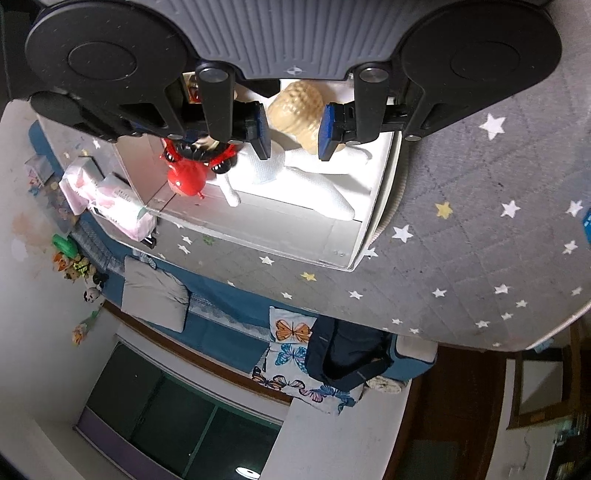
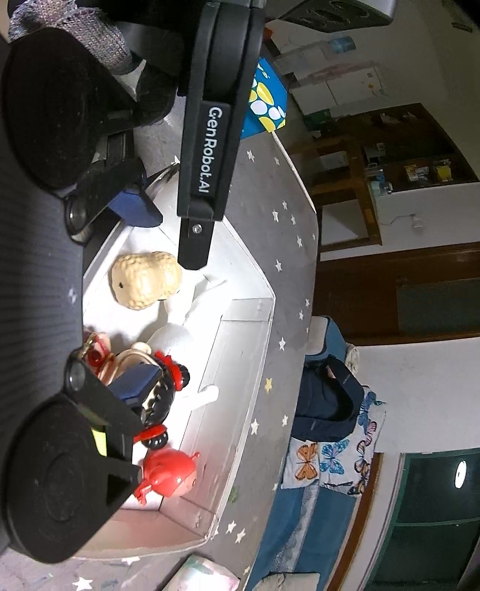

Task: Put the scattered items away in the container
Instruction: 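Lower the peanut toy into the box and open both tools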

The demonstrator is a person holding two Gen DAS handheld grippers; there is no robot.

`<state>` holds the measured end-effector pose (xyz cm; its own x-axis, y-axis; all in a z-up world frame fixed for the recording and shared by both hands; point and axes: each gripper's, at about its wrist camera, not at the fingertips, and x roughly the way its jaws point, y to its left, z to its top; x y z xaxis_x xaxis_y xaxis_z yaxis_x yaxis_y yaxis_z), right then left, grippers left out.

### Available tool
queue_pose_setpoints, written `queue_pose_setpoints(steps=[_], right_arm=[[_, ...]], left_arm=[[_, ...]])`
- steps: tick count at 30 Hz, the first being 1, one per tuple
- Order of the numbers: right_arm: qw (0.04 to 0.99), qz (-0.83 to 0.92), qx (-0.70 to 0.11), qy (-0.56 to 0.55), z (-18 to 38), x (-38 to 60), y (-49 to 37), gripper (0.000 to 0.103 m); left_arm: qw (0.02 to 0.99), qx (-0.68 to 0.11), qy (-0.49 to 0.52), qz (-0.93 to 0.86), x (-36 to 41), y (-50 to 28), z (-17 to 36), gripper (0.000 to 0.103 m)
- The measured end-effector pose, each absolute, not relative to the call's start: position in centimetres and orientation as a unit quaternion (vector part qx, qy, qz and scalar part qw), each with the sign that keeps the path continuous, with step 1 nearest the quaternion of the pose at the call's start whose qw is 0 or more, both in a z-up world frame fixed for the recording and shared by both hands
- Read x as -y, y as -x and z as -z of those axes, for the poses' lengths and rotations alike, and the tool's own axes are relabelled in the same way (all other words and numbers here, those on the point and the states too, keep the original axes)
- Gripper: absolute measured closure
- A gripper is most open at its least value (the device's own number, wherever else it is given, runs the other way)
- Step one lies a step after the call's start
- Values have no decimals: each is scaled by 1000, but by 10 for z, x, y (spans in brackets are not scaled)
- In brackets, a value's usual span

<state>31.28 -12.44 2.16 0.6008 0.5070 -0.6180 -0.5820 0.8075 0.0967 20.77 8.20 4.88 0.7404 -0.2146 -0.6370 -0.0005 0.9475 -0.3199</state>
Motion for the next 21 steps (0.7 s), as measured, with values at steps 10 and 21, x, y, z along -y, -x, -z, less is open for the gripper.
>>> queue_pose_setpoints(steps=[10,21], right_arm=[[901,-299,-309,51,-25,140,-294,3],[916,-279,-281,57,-29,156,-265,0]], left_arm=[[929,-342,133,48,-78,-184,-51,73],[937,-330,105,45,-68,-154,-47,71]])
